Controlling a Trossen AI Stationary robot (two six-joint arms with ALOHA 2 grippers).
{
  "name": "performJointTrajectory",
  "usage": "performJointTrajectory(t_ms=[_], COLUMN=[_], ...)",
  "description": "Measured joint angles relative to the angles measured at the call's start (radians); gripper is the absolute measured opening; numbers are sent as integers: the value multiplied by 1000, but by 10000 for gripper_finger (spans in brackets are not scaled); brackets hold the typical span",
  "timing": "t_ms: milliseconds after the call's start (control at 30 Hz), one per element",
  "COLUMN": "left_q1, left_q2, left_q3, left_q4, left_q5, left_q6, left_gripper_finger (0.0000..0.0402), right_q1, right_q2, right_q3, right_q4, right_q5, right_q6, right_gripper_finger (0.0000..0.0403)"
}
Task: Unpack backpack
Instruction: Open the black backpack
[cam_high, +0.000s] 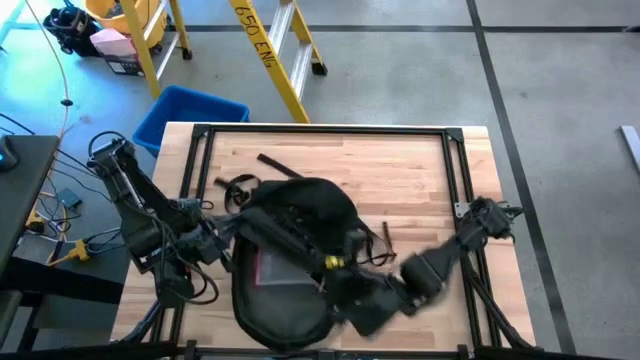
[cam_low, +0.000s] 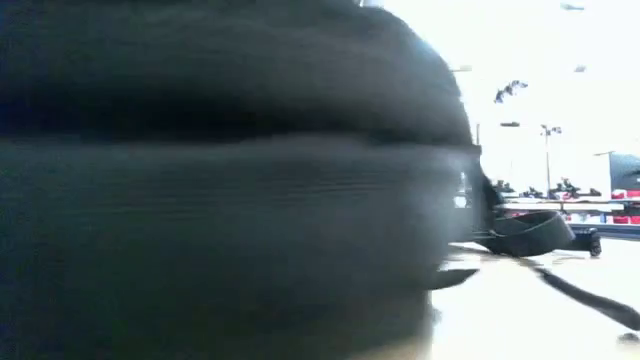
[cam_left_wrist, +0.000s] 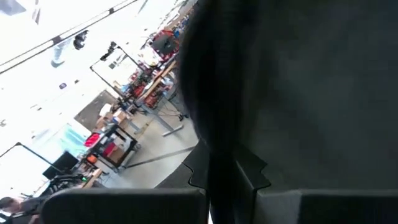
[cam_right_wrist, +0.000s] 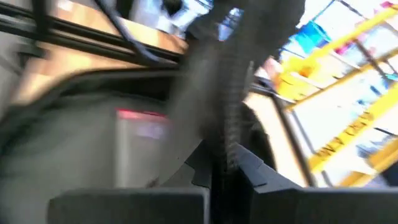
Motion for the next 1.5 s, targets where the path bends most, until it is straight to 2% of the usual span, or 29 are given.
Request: performJointTrajectory(t_ms=[267,433,633,800,1000,1033,1167,1233,1367,1500], left_q1=[46,119,123,116,184,209,356,426,526,569], left_q2=[2,-4,4,34,223,262,396,449,494,490], left_q3=[0,0,0,0,0,0,0,-1,-1,-1], left_q4=[-12,-18,57,165,413,463,607,615,626,630], left_q5=[9,221,367,560,637,678,985,1065,1149,1195], left_q6=[-51,-80,-93,-87,175,209,270,279,331,341], left_gripper_finger=[15,55,89,93,90,90,100,110,143,186], right_q1=[-289,-459,-598,-607,-595,-593,-591,-592,-586,-584], right_q2=[-35,-36,-41,-42,-48,-54,-81,-95,-113,-119], right_q3=[-1,-1,0,0,-1,-1,-1,-1,-2,-2], right_q4=[-4,-44,-136,-167,-158,-155,-164,-171,-202,-240], right_q5=[7,-45,-117,-112,-134,-136,-193,-216,-233,-241], right_q6=[-116,-51,72,94,94,96,123,136,154,162], right_gripper_finger=[0,0,0,0,0,0,0,0,0,0])
